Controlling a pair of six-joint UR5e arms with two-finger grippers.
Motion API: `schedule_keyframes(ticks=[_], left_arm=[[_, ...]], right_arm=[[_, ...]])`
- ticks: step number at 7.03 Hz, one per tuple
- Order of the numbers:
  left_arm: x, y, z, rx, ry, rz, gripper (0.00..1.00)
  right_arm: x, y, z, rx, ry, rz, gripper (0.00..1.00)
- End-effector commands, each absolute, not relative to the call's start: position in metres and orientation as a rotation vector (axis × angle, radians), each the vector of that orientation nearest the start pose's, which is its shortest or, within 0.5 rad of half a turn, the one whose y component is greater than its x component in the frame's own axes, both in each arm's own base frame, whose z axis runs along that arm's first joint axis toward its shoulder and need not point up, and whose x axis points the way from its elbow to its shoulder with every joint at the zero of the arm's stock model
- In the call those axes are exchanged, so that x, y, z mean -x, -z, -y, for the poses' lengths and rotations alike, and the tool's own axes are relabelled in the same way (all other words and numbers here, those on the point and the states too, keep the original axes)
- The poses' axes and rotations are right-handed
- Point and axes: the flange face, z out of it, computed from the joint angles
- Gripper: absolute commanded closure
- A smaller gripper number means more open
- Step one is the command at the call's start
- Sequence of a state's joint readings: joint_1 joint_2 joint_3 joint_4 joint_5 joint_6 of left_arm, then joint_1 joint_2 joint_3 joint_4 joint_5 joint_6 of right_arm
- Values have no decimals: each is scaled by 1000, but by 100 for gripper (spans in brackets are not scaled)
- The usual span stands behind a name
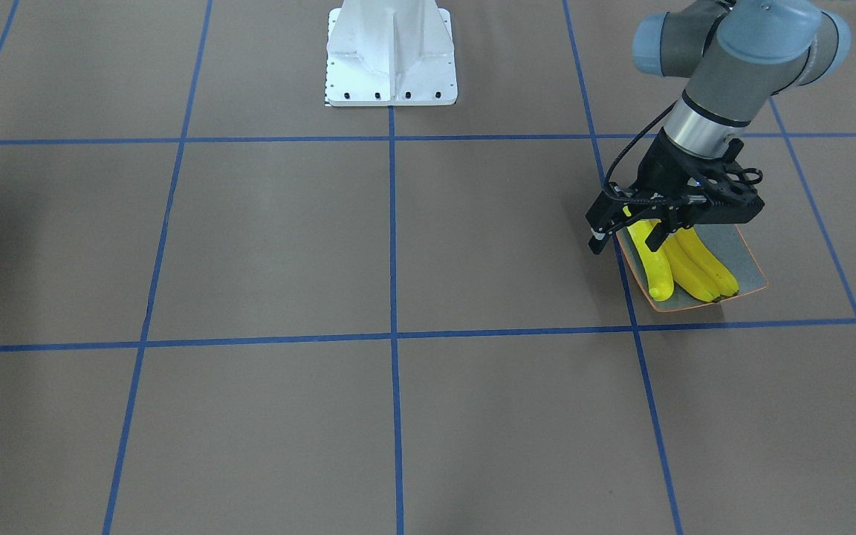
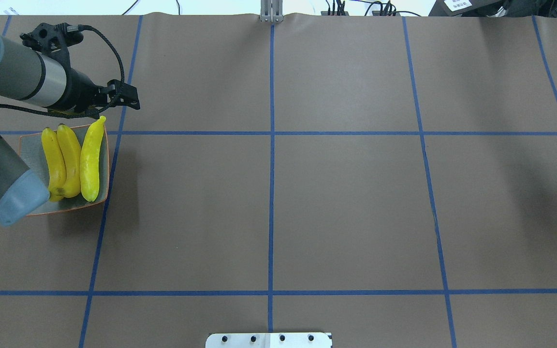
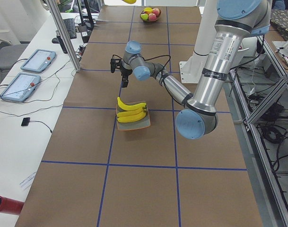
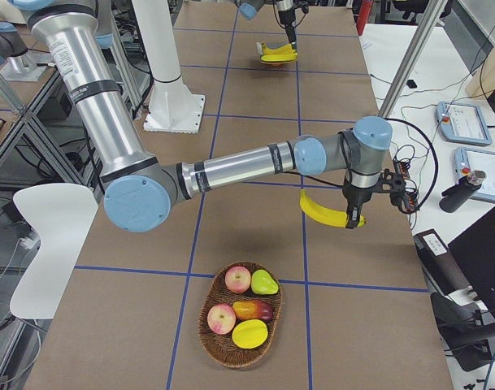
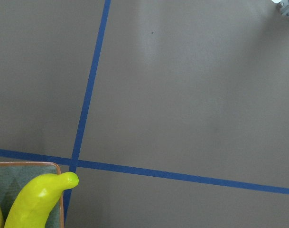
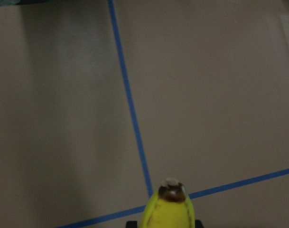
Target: Transfer all bananas from basket to plate
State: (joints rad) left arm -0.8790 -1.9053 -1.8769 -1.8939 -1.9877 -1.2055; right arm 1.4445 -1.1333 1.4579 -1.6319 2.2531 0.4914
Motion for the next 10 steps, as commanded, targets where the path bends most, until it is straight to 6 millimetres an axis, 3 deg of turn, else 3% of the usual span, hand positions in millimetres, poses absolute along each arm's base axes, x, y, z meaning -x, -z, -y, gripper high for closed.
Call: schedule_keyframes(ticks=[1, 2, 4, 5, 7, 8, 10], left_arm=[[-306, -266, 515, -236, 321, -1054, 0], [-307, -237, 514, -214, 364, -1111, 0], [-305, -200, 494, -142, 329, -1221, 0], [-307, -182, 483, -125, 349, -1280, 0], [-326, -175, 466, -109, 316, -1365, 0], [-331, -173, 462, -107, 299, -1371, 0], [-330, -167, 456, -126, 269, -1411, 0]], right_arm=[[114, -381, 683, 36, -255, 890, 100], [161, -349, 669, 57, -231, 921, 100], [245, -289, 645, 46, -220, 1027, 100], [277, -265, 625, 46, -224, 1093, 100], [322, -213, 576, 62, -172, 1166, 100], [338, -188, 560, 50, -118, 1194, 100], [368, -167, 536, 35, -25, 1230, 100]])
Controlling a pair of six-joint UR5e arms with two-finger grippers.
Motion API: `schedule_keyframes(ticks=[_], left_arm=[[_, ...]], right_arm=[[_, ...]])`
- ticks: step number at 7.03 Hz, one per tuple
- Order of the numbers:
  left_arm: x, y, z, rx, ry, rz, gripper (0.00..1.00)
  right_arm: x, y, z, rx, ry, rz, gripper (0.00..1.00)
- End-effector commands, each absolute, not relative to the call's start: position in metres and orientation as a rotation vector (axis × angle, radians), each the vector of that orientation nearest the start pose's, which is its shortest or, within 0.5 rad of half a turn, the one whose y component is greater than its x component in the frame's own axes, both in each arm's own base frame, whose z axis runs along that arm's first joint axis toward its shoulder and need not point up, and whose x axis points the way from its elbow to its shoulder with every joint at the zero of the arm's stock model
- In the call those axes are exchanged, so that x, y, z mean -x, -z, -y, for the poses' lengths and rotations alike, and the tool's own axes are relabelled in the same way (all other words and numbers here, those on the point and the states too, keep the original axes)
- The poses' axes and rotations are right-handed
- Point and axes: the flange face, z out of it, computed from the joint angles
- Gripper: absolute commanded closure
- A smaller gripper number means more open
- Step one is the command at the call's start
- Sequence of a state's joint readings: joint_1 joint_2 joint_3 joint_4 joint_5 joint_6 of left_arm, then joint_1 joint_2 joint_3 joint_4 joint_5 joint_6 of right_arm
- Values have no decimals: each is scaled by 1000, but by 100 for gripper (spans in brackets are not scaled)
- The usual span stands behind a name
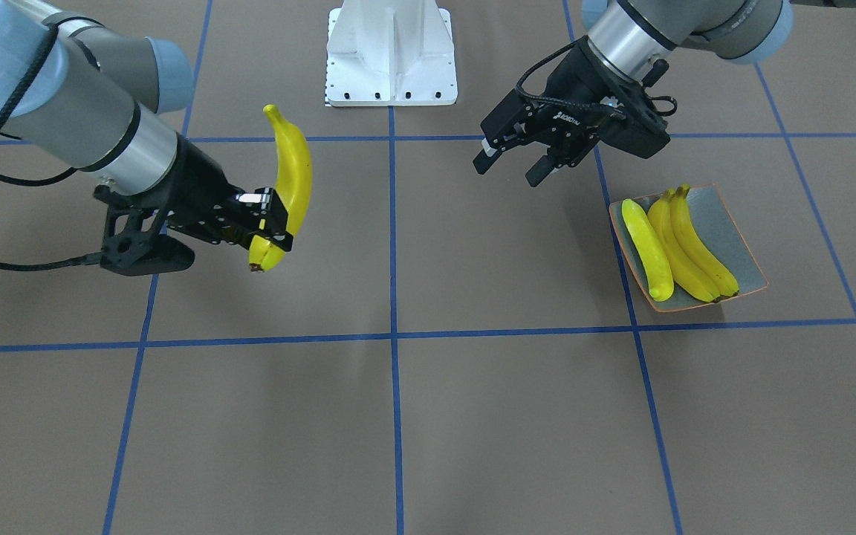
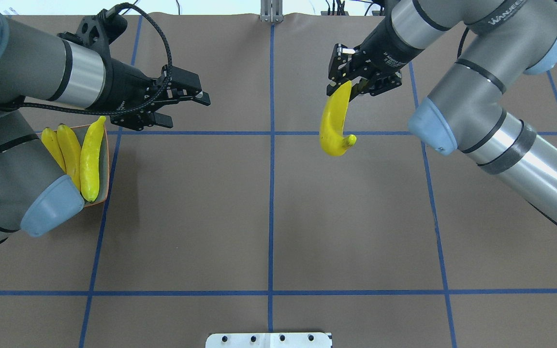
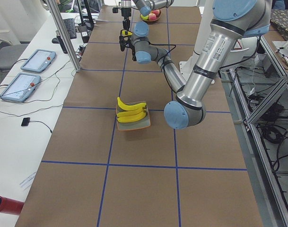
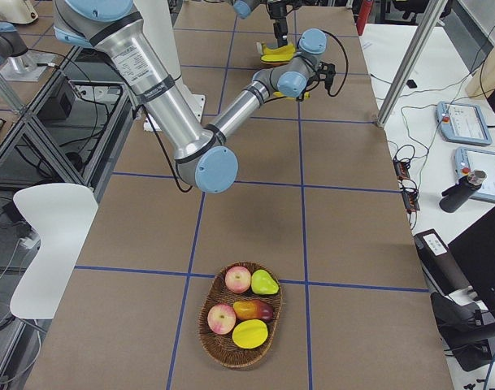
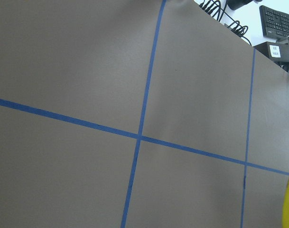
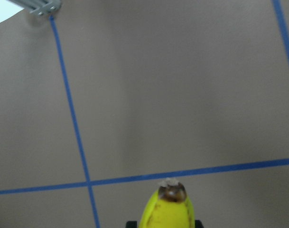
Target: Transfer all bananas from basket to plate
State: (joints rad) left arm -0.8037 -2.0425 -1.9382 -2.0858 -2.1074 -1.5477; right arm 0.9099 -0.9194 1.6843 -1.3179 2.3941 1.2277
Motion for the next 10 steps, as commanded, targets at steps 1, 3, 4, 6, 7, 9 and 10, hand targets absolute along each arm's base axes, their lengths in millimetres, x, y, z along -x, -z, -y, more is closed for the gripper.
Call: schedule_keyframes(ticks=[1, 3, 4, 6, 7, 9, 10], left_arm=[[-331, -165, 452, -101, 238, -1423, 0], [-331, -166, 450, -91, 212, -1442, 0], [-330, -164, 449, -91, 212, -1446, 0], [-334, -161, 447, -85, 207, -1450, 0], [-339, -154, 448, -71, 219, -1459, 0], [-361, -136, 440, 42, 288, -1483, 0], [-367, -136, 436, 72, 307, -1482, 0]], right_arm=[[375, -164, 529, 26, -1, 1247, 100], [380, -157, 519, 28, 18, 1260, 100], [382, -156, 517, 24, 31, 1262, 100], [385, -155, 514, 23, 40, 1267, 100], [389, -153, 511, 20, 46, 1279, 100], [401, -142, 509, -16, 25, 1274, 100], [407, -140, 509, -46, -11, 1262, 100]])
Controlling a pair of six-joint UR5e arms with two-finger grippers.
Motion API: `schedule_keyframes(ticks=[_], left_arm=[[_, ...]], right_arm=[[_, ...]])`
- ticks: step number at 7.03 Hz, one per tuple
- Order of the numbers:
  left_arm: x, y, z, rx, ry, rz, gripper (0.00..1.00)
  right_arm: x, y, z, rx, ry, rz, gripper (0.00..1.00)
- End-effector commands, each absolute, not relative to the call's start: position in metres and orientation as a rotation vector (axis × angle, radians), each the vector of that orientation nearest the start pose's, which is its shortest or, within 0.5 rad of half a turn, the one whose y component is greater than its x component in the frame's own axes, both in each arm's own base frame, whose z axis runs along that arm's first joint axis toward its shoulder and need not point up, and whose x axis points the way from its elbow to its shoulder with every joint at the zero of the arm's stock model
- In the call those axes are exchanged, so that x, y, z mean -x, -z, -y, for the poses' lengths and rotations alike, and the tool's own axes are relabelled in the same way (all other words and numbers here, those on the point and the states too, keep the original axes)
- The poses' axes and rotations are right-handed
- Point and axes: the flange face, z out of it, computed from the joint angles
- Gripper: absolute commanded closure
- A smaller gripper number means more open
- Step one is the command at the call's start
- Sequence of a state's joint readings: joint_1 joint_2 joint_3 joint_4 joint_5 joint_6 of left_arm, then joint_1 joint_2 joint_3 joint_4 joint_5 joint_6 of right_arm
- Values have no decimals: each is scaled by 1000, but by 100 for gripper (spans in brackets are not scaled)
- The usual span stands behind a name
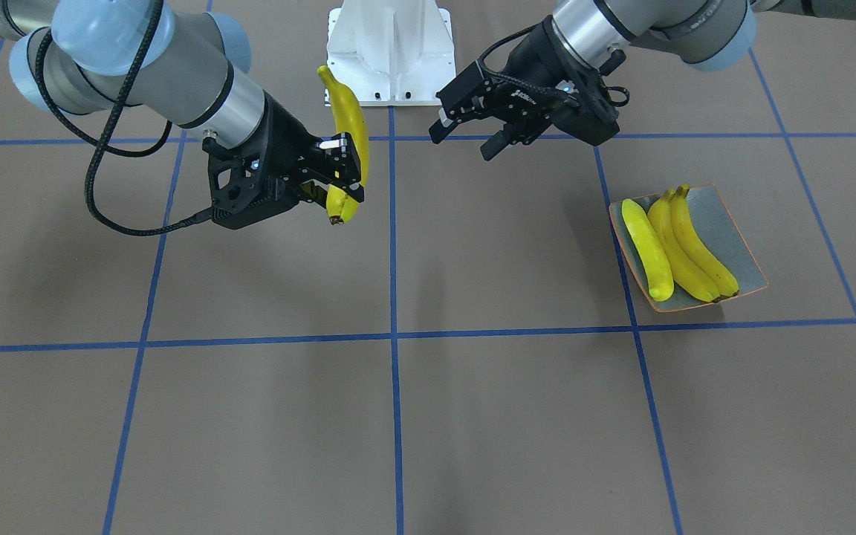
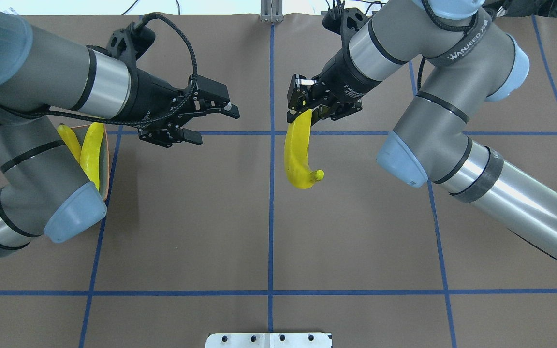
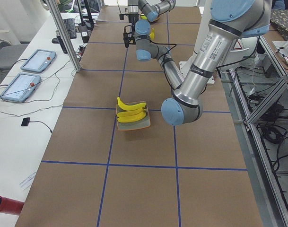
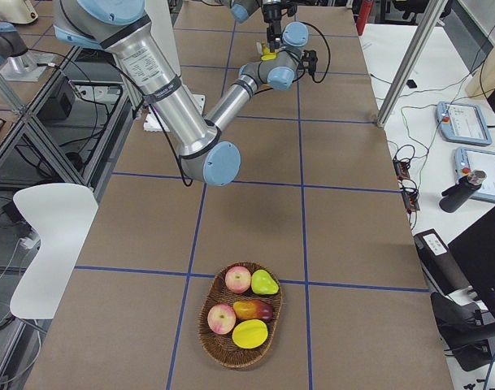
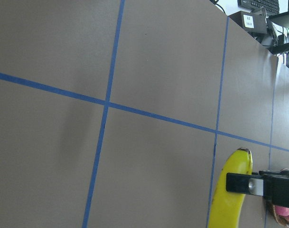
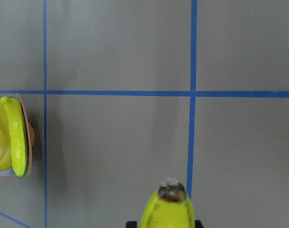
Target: Transfer all bananas from basket to plate
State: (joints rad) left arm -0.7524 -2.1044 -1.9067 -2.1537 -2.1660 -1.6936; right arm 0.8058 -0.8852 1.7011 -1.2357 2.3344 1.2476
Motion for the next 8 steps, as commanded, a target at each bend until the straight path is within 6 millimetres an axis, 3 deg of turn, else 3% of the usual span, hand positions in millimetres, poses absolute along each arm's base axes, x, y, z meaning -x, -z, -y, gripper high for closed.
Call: schedule_keyframes(ticks=[1, 4, 8], left_arm=[[-372, -135, 433, 96, 319, -1483, 0], [-393, -121, 443, 115, 322, -1485, 0], [-407, -122, 441, 127, 308, -1486, 0]], right_arm=[[413, -133, 506, -62, -28, 1264, 100], [417, -114, 501, -75, -49, 1282, 100], [418, -110, 498, -72, -46, 1289, 100]])
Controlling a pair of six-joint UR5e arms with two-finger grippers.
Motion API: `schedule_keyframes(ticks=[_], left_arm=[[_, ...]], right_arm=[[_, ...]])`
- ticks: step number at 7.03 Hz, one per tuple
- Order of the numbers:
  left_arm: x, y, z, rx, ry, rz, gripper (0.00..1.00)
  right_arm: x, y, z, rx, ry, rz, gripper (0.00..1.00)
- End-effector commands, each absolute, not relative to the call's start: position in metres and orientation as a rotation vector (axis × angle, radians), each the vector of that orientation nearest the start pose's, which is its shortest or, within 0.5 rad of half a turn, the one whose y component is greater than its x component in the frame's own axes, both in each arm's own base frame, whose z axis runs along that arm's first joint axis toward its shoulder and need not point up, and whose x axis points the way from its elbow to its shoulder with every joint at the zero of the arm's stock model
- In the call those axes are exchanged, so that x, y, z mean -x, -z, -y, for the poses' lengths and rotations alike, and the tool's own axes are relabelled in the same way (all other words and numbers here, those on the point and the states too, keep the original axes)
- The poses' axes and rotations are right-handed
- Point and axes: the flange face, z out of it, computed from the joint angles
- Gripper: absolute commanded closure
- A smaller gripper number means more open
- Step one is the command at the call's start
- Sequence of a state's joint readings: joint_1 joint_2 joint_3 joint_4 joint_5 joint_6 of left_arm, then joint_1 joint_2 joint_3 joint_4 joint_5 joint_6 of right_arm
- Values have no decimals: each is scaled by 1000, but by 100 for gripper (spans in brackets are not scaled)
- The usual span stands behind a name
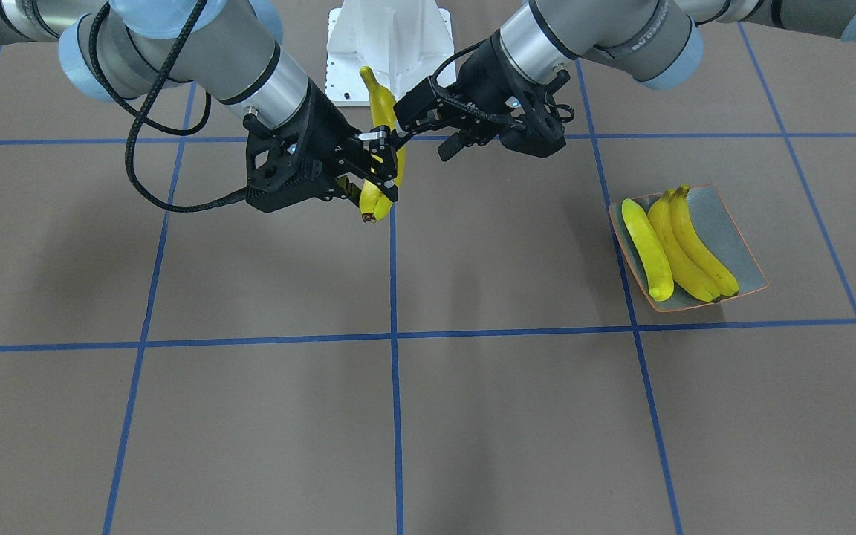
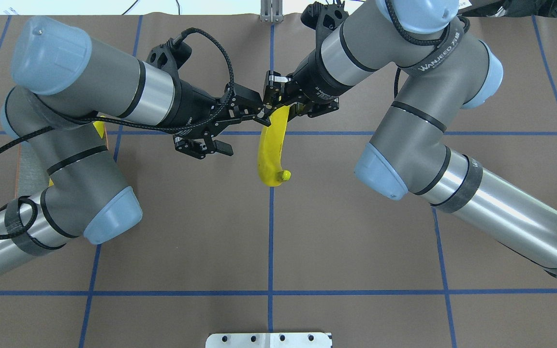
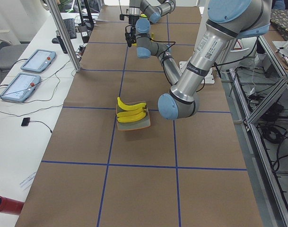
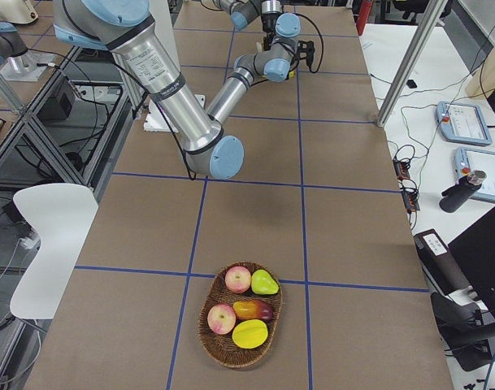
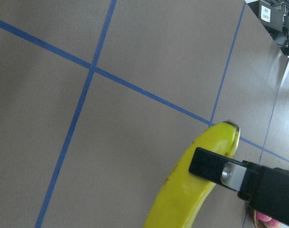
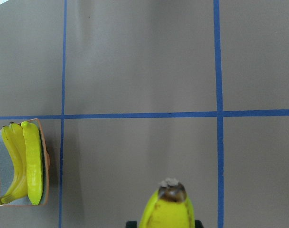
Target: Transfer all bananas from basket to plate
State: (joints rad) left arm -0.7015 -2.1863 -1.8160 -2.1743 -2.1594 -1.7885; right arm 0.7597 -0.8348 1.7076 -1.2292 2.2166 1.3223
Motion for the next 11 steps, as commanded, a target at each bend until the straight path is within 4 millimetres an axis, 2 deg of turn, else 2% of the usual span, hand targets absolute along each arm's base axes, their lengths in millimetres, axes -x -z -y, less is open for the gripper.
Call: schedule_keyframes(ticks=[1, 7, 9, 11], left_arm=[[-412, -122, 440, 126, 296, -1496, 0], [-439, -118, 429, 156, 258, -1497, 1], [-445, -118, 424, 162, 245, -1499, 18], [-449, -118, 421, 158, 239, -1508, 21]], right_arm=[[418, -110, 498, -72, -46, 1289, 100], [417, -108, 497, -72, -48, 1293, 100], [417, -109, 497, -73, -48, 1294, 100], [417, -111, 497, -72, -48, 1293, 100]])
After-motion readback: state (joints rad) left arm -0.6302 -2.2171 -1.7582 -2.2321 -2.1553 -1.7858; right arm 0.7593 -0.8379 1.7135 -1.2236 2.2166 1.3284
